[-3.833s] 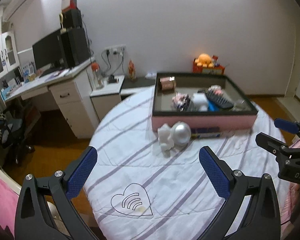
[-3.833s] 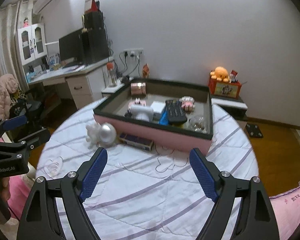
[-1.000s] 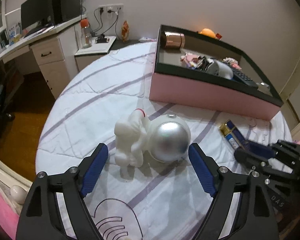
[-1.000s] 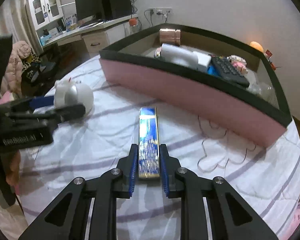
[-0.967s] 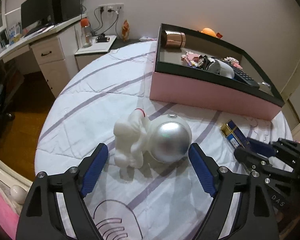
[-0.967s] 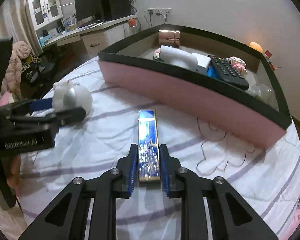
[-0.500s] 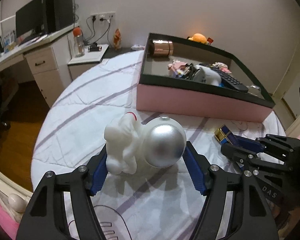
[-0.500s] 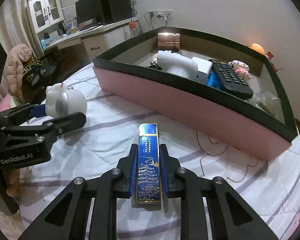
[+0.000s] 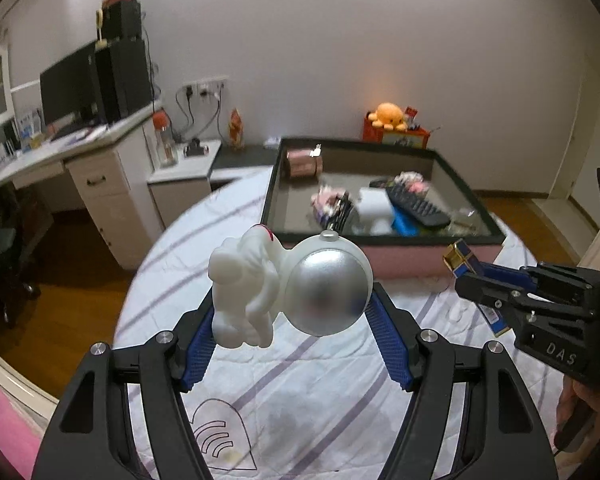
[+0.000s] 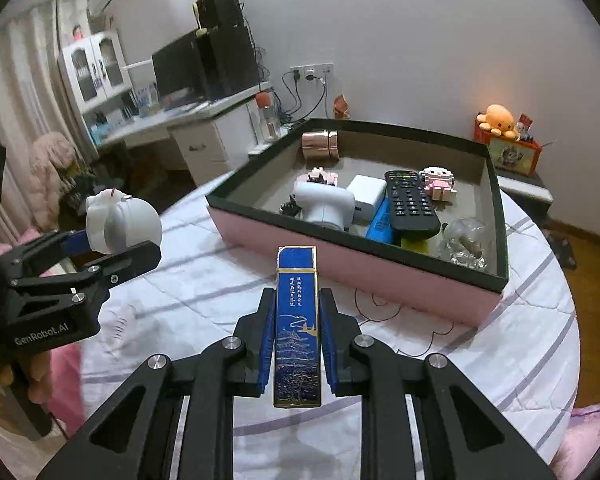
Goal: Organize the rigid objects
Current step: 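Close the right tool on the blue box and lift both items, then lower the figurine and blue box into the pink box and open both tools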
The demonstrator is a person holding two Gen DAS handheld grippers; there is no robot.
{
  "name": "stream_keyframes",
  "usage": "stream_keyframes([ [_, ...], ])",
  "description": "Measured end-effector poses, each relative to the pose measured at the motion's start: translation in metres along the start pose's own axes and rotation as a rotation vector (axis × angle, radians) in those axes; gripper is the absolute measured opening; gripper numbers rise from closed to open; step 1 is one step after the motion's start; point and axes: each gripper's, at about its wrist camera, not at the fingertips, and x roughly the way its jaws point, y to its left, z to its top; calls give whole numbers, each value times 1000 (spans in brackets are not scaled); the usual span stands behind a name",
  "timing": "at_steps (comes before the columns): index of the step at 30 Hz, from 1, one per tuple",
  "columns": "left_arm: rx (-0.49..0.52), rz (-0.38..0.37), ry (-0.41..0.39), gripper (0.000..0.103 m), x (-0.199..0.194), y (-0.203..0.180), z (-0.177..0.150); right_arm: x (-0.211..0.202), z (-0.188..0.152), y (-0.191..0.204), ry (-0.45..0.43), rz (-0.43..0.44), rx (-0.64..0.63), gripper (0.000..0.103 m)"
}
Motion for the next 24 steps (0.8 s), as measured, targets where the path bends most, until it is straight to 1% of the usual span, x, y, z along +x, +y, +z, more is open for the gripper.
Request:
stream_keyframes([
  [4, 20, 33, -45, 71, -17, -9, 13, -15, 12, 0, -40, -2, -6, 21],
  [8, 53, 21, -80, 71, -26, -20, 27, -25, 28, -3, -70, -1, -18, 21],
  [12, 85, 11, -98, 71, -22, -31, 46, -22, 44, -11, -78, -17, -28, 21],
  [17, 120, -19, -92, 71, 1, -37, 76, -6, 66, -32, -66, -38, -22, 21],
  [19, 136, -12, -79, 71, 16, -38, 87, 6, 75, -41, -52, -51, -19, 21],
  [24, 154, -13, -18, 71, 60, -37, 107, 40, 91, -60, -3, -69, -12, 21],
])
